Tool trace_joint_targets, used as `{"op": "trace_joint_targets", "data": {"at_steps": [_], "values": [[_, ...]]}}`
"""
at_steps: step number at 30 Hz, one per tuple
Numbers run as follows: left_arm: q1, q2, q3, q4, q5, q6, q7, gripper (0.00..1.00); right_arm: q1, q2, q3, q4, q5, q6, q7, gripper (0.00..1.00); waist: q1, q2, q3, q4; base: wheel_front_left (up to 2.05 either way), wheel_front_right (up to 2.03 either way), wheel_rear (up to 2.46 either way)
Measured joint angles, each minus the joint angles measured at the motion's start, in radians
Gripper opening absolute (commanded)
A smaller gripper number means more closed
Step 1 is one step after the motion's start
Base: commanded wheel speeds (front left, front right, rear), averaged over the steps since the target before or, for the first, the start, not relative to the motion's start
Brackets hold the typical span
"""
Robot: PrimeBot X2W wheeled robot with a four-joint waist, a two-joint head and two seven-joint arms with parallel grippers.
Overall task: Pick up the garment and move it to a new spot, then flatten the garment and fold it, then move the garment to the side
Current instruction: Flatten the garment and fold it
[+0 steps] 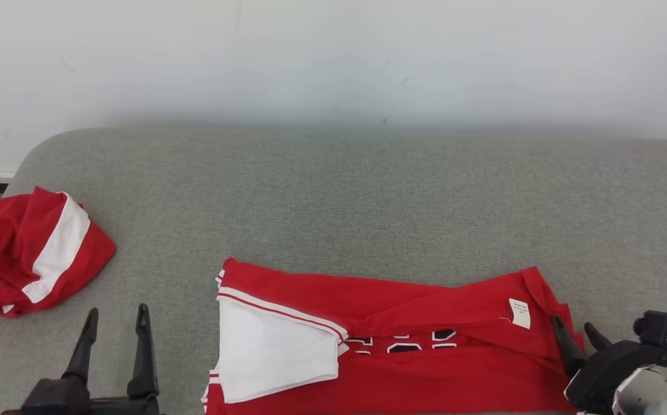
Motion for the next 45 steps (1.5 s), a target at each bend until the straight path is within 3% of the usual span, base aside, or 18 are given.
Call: {"op": "trace_joint_targets", "data": {"at_steps": [11, 12, 13, 14, 19, 21, 27, 31, 37, 45], "values": [[0.034, -0.044, 0.033, 0.037, 0.051, -0.051, 0.0, 1.0, -0.077, -0.022, 0.052, 0.219, -0.079, 0.0, 0.045, 1.0, 0.0, 0.0, -0.021, 0.04, 0.0, 0.0, 0.0], [0.035, -0.044, 0.034, 0.04, 0.055, -0.058, 0.0, 1.0, -0.079, -0.019, 0.063, 0.224, -0.07, 0.0, 0.053, 0.83, 0.0, 0.0, -0.024, 0.041, 0.0, 0.0, 0.0], [0.035, -0.045, 0.036, 0.042, 0.058, -0.06, 0.0, 1.0, -0.081, -0.014, 0.07, 0.225, -0.053, 0.0, 0.058, 0.28, 0.0, 0.0, -0.028, 0.041, 0.0, 0.0, 0.0], [0.035, -0.045, 0.036, 0.042, 0.058, -0.06, 0.0, 1.0, -0.081, -0.014, 0.07, 0.225, -0.053, 0.0, 0.058, 0.0, 0.0, 0.0, -0.028, 0.041, 0.0, 0.0, 0.0], [0.073, -0.049, 0.039, 0.055, 0.1, -0.063, 0.0, 1.0, -0.087, -0.004, 0.107, 0.232, 0.004, 0.0, 0.074, 0.0, 0.0, 0.0, -0.049, 0.03, 0.0, 0.0, 0.0], [0.078, -0.05, 0.045, 0.054, 0.105, -0.06, 0.0, 1.0, -0.1, -0.028, 0.112, 0.238, 0.005, 0.0, 0.071, 0.0, 0.0, 0.0, -0.054, 0.021, 0.0, 0.0, 0.0], [0.085, -0.053, 0.069, 0.059, 0.113, -0.068, 0.0, 1.0, -0.169, -0.216, 0.0, 0.34, -0.041, 0.0, 0.017, 0.0, 0.0001, 0.0, -0.071, 0.003, 0.0, 0.0, 0.0], [0.095, -0.059, 0.086, 0.06, 0.117, -0.069, 0.0, 1.0, -0.187, -0.268, -0.041, 0.366, -0.061, 0.0, 0.014, 0.0, 0.0, 0.0, -0.083, -0.006, 0.0, 0.0, 0.0], [0.116, -0.073, 0.111, 0.05, 0.122, -0.068, 0.0, 1.0, -0.195, -0.22, -0.002, 0.211, -0.028, 0.0, 0.044, 0.0, 0.0, 0.0, -0.09, -0.033, 0.0, 0.0, 0.0], [0.116, -0.079, 0.133, 0.06, 0.125, -0.078, 0.0, 1.0, -0.1, -0.031, 0.127, -0.165, 0.107, 0.0, 0.165, 0.0, 0.0001, 0.0, -0.088, -0.045, 0.0, 0.0, 0.0]]}}
